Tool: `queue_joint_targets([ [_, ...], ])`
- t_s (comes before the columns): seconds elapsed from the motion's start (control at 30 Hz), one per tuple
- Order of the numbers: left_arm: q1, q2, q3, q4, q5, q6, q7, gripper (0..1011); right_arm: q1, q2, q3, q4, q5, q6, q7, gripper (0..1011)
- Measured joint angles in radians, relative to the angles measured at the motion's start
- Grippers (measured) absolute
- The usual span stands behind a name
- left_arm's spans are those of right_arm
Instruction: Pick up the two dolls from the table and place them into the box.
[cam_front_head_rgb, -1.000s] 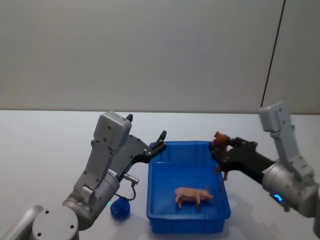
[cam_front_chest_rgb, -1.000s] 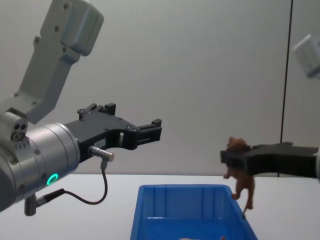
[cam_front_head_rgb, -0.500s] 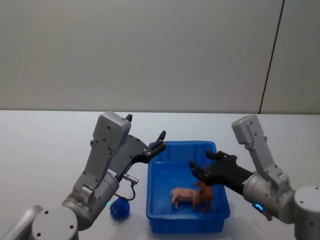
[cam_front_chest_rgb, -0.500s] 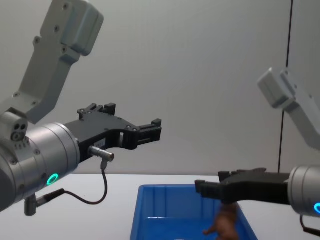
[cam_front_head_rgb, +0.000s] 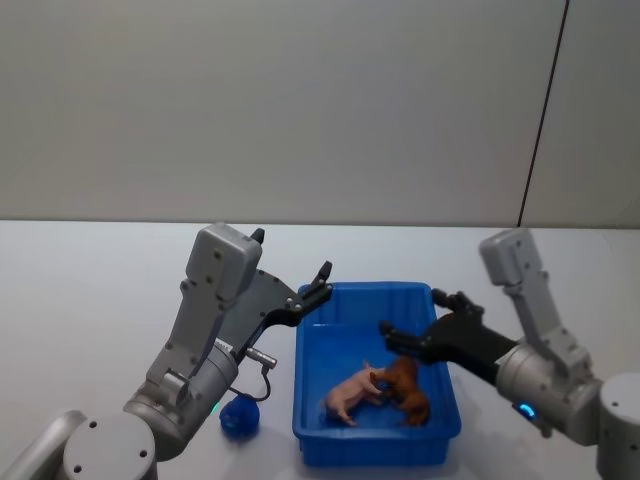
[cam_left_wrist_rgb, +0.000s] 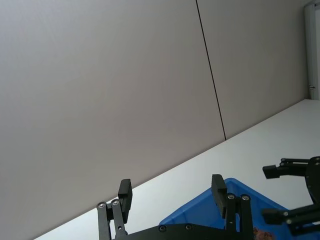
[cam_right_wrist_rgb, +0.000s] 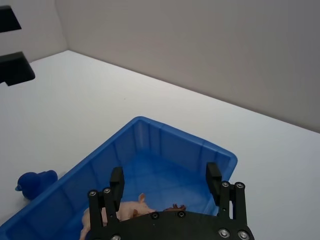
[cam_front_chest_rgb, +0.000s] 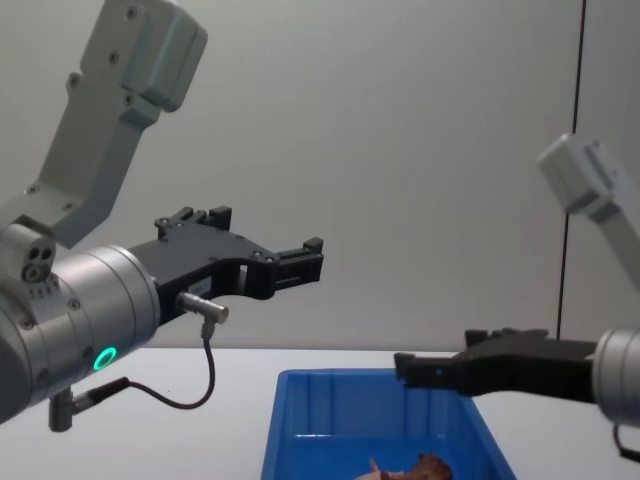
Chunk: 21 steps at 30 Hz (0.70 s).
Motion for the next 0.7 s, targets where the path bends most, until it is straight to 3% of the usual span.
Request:
queue_joint_targets([
  [0.7,0.0,0.0,0.0,0.0,0.0,0.0,0.0,1002,-0.054,0.107,0.094,-0.036,0.077,-0.052,-0.001,1001],
])
